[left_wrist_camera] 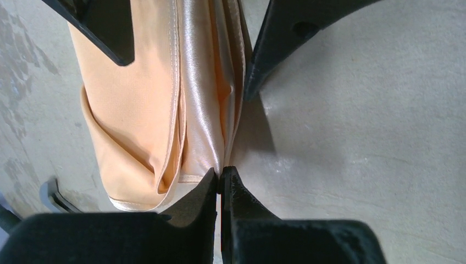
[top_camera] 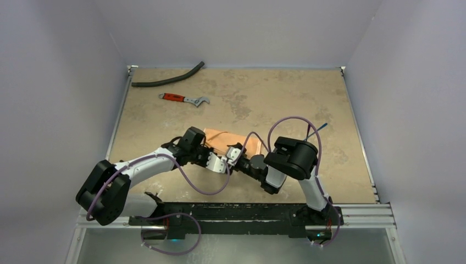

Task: Fold the napkin into a case and place the utensils inside
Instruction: Pick up the top corner of the smaller rectangle folded napkin from the center of the board.

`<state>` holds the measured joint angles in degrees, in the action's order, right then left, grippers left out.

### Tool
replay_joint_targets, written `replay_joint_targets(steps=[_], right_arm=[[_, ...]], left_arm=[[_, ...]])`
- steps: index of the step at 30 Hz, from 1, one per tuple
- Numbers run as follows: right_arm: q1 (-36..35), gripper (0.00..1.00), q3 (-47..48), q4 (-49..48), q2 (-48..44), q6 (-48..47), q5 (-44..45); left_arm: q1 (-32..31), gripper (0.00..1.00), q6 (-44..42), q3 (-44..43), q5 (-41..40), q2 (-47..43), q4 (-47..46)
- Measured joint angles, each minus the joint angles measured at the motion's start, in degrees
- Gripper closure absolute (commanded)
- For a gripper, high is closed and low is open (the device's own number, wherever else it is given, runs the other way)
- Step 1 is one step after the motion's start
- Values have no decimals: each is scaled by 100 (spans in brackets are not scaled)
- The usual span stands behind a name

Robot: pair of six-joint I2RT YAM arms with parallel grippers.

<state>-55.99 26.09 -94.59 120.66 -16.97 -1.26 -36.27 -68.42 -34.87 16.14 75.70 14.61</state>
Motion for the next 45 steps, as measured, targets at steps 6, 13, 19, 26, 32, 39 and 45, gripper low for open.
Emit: replay_joint_targets(steps=[6, 13, 19, 26, 32, 39, 45], right_arm=[[-149, 14, 114, -7, 92, 59, 439], [-129, 10, -116, 26, -160, 306, 310], [267, 9, -542, 282, -597, 813, -682], [861, 8, -656, 496, -927, 1370, -1620], [944, 9, -273, 564, -772, 1539, -2262], [944, 13, 151, 562, -570, 1556, -2538], [944, 18, 348, 568, -365, 1550, -2538]], left_arm=[[116, 100, -11, 9, -20, -72, 168], [87, 100, 39, 9, 13, -72, 0], [66, 100, 188, 9, 125, -146, -297], [92, 100, 188, 9, 212, -181, -343], [96, 100, 197, -7, 275, -181, -317], [96, 100, 330, -90, 356, -181, -293], [96, 100, 352, -105, 413, -179, -291]])
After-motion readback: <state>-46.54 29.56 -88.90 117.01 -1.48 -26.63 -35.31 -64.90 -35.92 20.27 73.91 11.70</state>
